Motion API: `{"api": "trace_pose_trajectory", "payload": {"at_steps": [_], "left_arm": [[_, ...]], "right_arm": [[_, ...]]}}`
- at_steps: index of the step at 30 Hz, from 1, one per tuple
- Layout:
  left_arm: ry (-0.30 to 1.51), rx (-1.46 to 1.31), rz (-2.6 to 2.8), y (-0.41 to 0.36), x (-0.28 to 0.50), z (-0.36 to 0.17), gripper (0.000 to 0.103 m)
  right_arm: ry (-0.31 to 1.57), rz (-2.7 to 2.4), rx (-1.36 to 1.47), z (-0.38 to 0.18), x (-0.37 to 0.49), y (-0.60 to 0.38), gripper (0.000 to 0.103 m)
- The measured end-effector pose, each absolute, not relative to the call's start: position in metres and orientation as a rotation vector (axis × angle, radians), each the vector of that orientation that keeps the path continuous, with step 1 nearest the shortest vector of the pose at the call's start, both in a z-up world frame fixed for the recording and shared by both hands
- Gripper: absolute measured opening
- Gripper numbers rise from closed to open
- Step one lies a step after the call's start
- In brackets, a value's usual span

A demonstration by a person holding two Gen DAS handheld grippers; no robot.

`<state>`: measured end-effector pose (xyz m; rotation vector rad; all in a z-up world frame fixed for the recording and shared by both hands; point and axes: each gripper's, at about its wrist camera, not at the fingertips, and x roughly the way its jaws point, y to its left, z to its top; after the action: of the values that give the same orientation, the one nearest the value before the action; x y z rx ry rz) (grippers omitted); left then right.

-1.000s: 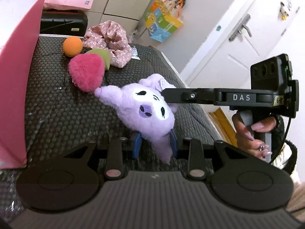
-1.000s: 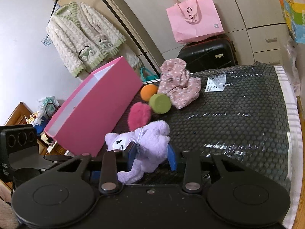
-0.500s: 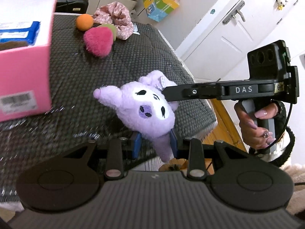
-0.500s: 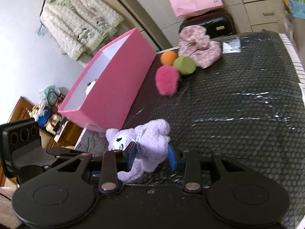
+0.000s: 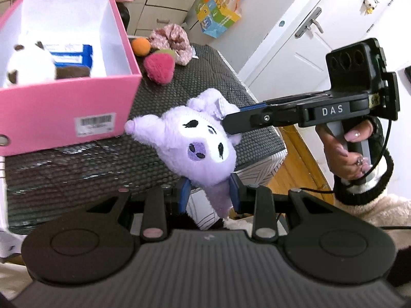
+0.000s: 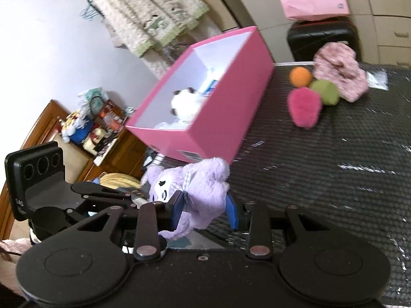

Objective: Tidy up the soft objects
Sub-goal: 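Lift the purple plush with both grippers and carry it over the box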

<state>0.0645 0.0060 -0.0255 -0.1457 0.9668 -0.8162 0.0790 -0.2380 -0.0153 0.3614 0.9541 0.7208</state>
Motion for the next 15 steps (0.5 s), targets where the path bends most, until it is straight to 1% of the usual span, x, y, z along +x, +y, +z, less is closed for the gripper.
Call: {"api": "trace_pose_trajectory", "payload": {"at_steps": [5,9,15], "left_arm": [[0.962,-0.135,-0.768,0.023,0.061,-0.012,0.031],[0.922,-0.110,-0.741,0.037,0.061,0.002,0.031],[0.887,-0.100,-0.716,0.052,0.082,0.013,0.031]], "right_arm": [[0.957,0.760,0.335,0.001,0.084,-0.215,0.040],[0.937,0.785,0.311,0.015,0.094,-0.198,0.040],[0.896,0.791,0.252,0.033,0.115,-0.175,0.040]]}}
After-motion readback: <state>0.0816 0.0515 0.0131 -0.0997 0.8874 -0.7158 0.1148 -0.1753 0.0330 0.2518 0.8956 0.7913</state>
